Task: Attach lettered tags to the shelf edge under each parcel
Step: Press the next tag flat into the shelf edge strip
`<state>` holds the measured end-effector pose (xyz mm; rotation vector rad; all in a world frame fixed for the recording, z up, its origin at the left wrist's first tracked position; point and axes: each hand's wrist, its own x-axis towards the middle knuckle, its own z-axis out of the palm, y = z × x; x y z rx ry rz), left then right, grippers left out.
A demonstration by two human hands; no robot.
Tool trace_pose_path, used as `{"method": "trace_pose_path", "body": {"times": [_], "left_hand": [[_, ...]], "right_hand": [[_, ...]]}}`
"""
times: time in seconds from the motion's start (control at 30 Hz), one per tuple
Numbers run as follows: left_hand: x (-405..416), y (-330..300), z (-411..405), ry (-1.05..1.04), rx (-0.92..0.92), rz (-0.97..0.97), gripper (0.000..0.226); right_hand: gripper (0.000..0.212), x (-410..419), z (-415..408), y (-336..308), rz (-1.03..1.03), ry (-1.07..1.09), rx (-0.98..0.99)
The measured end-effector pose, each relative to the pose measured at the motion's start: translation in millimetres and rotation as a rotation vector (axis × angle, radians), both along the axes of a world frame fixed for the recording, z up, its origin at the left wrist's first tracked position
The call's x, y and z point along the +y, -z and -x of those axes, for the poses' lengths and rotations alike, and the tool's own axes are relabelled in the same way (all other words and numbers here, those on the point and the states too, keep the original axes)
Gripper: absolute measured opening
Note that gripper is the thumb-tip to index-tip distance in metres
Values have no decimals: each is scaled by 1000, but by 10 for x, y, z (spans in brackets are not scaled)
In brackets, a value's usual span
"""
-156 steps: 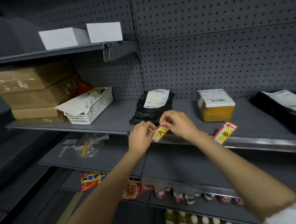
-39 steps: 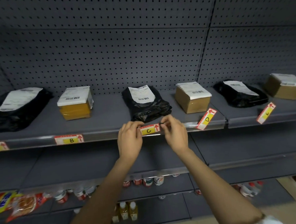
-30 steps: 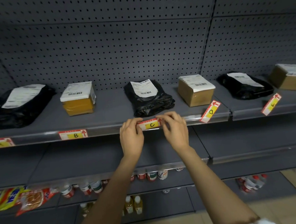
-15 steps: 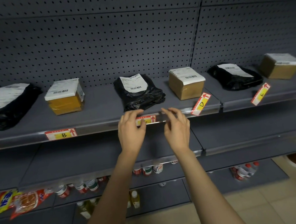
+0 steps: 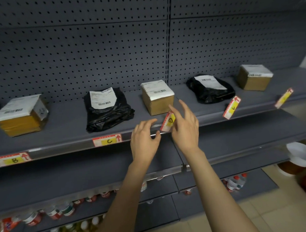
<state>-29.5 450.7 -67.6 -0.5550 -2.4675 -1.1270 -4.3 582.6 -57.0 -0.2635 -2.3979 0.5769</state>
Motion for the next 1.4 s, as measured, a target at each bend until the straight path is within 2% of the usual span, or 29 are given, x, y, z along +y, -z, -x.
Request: {"method": "trace_pose_path", "body": {"times": [0.07,0.2,0.27,0.57,0.63,0.73,0.9,1.03,1.13,1.3,1.4], "left_hand": [[168,-2,16,-21,-12,10,38],[412,26,41,-103,-47,-25,34],[473,56,45,-141,-40,-30,32],[358,108,0,-217,14,103,28],[342,85,-10,-184,31,165,27],[351,38,-32,-128,51,251,27],[372,12,-60,-141,52,293,31],[409,19,-72,-150,68,304,31],[480,-6,-79,-137,93,272,30],[867,-66,-176,39,117,288,34],[1187,-92,-168,111,114,302,35]], "right_hand": [[55,163,25,-26,27,-47,7],[12,481,66,-59,164,-157,82],[4,641,117,-45,225,-201,47],[6,722,239,121,346,-361,-27],[5,754,219,143,250,-371,-19],[7,866,173,160,-6,-307,-26],[23,989,86,143,-169,-398,-72],[31,967,25,156,-175,-408,-129],[30,1052,-32,134,-166,-386,-99],[30,1498,-228,12,-196,-231,21],[31,1871,-300,-135,-293,-179,-16]]}}
